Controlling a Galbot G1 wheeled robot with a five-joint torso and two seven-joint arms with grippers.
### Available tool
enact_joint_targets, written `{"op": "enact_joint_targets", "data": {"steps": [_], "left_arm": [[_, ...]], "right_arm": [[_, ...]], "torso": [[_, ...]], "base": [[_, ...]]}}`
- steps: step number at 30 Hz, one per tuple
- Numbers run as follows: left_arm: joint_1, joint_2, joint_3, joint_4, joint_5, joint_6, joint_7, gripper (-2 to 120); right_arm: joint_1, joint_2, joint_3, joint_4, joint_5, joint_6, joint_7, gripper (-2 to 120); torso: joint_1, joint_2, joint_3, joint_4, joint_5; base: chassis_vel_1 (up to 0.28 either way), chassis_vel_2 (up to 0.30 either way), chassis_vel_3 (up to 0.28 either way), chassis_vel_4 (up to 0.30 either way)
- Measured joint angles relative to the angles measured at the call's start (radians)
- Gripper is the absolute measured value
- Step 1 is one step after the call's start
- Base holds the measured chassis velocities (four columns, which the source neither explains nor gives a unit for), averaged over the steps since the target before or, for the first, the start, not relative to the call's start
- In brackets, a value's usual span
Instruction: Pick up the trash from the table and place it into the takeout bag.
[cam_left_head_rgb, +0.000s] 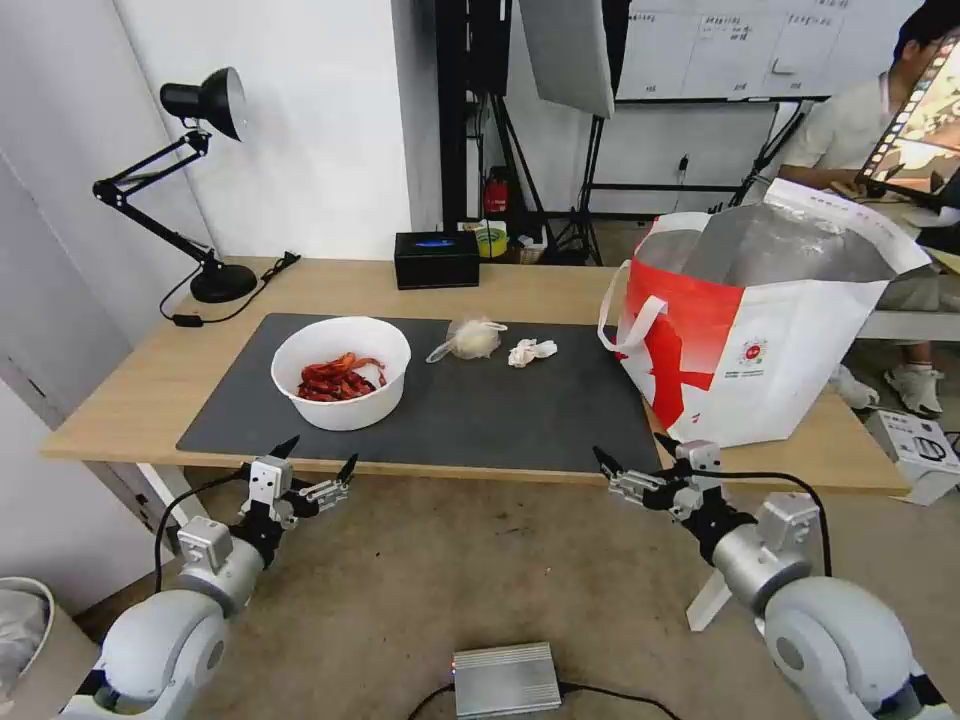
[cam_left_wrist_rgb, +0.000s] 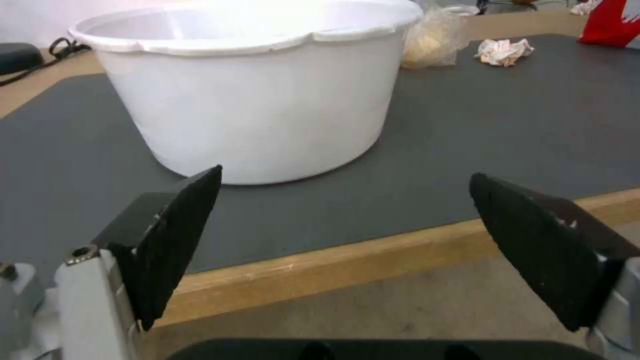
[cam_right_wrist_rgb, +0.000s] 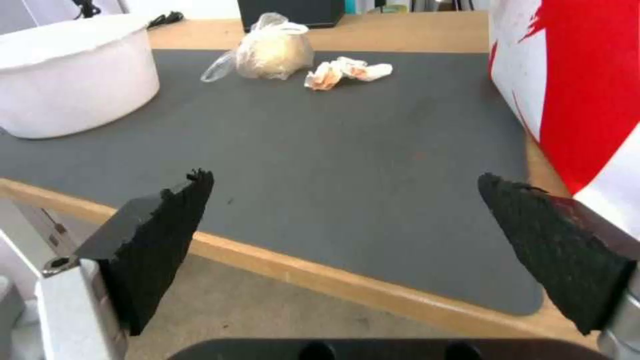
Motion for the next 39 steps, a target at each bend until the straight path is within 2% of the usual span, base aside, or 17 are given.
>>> {"op": "enact_joint_targets", "data": {"steps": [21, 34, 37, 39], "left_arm": [[-0.023, -0.007, 0.008, -0.004, -0.025, -0.003, 0.008, 100], [-0.027, -0.008, 0.016, 0.001, -0.026, -0.003, 0.007, 100], [-0.051, -0.007, 0.045, 0.01, -0.026, -0.005, 0.005, 100], [-0.075, -0.002, 0.074, 0.018, -0.026, -0.005, 0.005, 100]], "right_arm": [[0.008, 0.013, -0.004, 0.001, 0.0, 0.013, -0.005, 100], [0.075, 0.013, -0.021, -0.015, 0.01, 0.005, 0.013, 100], [0.131, 0.015, -0.026, -0.038, 0.041, -0.003, 0.026, 100], [0.149, 0.017, -0.018, -0.048, 0.066, -0.005, 0.028, 100]], "torso": [[0.0, 0.0, 0.0, -0.0001, 0.0], [0.0, 0.0, 0.0, -0.0001, 0.0], [0.0, 0.0, 0.0, 0.0007, 0.0002], [0.0, 0.0, 0.0, 0.0001, 0.0]], "base": [[0.0, 0.0, 0.0, 0.0], [0.0, 0.0, 0.0, 0.0], [0.0, 0.0, 0.0, 0.0], [0.0, 0.0, 0.0, 0.0]]}}
